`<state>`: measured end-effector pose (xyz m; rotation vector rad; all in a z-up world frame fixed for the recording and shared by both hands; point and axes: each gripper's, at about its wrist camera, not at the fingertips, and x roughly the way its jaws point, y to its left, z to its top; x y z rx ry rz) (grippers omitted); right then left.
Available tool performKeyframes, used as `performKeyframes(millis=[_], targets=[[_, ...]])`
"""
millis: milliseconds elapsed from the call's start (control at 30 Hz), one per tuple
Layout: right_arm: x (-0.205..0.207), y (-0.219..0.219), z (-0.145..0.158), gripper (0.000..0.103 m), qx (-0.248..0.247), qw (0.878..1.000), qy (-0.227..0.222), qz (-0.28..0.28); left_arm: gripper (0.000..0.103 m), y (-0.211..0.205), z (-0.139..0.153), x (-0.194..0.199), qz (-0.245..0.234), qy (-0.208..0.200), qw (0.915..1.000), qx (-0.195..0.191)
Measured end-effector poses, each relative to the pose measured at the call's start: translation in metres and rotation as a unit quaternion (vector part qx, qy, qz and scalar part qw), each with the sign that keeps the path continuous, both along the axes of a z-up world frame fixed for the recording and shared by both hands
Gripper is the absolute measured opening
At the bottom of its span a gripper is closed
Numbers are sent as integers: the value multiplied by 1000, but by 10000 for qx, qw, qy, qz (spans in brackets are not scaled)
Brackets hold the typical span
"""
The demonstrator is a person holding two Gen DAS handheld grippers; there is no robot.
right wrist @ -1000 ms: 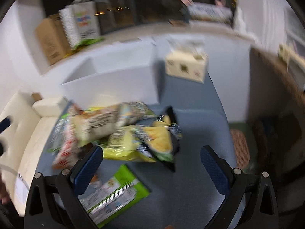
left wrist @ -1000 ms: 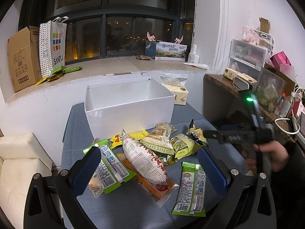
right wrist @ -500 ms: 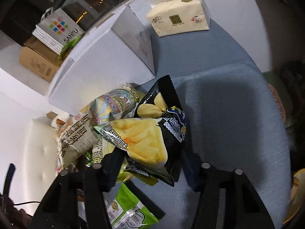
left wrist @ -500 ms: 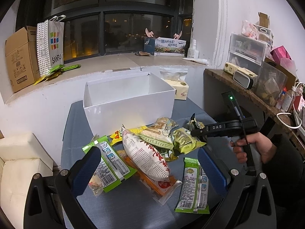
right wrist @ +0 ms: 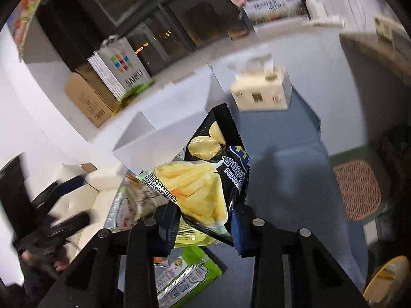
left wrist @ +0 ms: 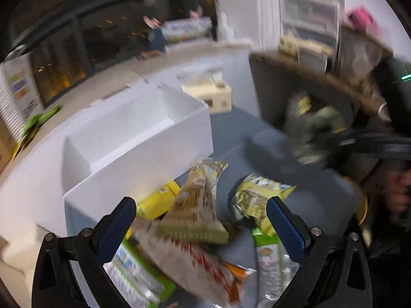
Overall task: Organize snacks
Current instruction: 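Grasp the black potato chip bag with the right tool while the left tool grasps a beige snack bag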
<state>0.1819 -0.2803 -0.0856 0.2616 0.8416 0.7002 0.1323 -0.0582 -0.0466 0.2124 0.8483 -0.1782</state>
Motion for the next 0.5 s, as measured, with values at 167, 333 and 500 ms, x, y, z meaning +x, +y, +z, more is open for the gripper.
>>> performKeyframes(millis=[167,333,500], targets=[[-19,-12,16,37,67,9997,-236,-60,103,-12,-35,53,-178,826,9961,261],[-28,-24,19,37,100,9995,-275,-71,92,-20,-69,76,-275,1319,9891,589],[-30,-26,16,37,117,9996,-234,-47,39,-24,-77,71,-461,1494,9862,543]])
